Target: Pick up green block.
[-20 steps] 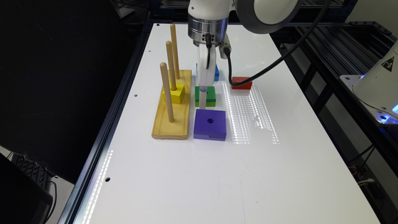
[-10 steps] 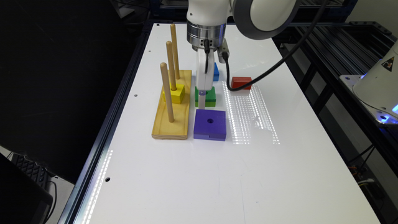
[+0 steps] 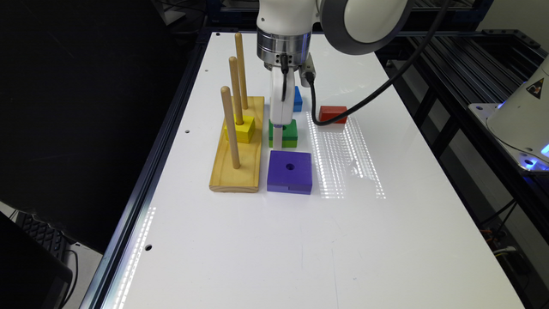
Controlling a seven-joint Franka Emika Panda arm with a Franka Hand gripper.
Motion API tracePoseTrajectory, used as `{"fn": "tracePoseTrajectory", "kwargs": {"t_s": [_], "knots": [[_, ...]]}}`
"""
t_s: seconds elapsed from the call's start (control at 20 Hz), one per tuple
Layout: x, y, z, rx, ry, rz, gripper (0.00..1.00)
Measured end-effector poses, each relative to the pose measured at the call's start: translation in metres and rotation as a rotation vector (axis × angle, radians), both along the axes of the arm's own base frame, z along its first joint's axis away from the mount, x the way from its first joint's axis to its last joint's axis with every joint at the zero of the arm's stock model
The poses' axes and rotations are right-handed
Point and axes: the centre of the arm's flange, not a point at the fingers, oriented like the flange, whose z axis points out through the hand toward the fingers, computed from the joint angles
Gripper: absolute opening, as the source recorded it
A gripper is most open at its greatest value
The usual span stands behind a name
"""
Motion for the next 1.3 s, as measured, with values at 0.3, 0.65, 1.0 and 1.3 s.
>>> {"fn": "tracePoseTrajectory", "kwargs": {"t_s": [0.3, 0.65, 1.0, 1.3], "knots": [[0.001, -0.001, 0.004, -0.001, -0.003, -0.001, 0.0], [0.002, -0.001, 0.02, -0.004, 0.0, 0.0, 0.0], [0.004, -0.002, 0.043, -0.007, -0.008, 0.001, 0.0], [0.003, -0.002, 0.069, -0.012, -0.002, 0.003, 0.0]]}}
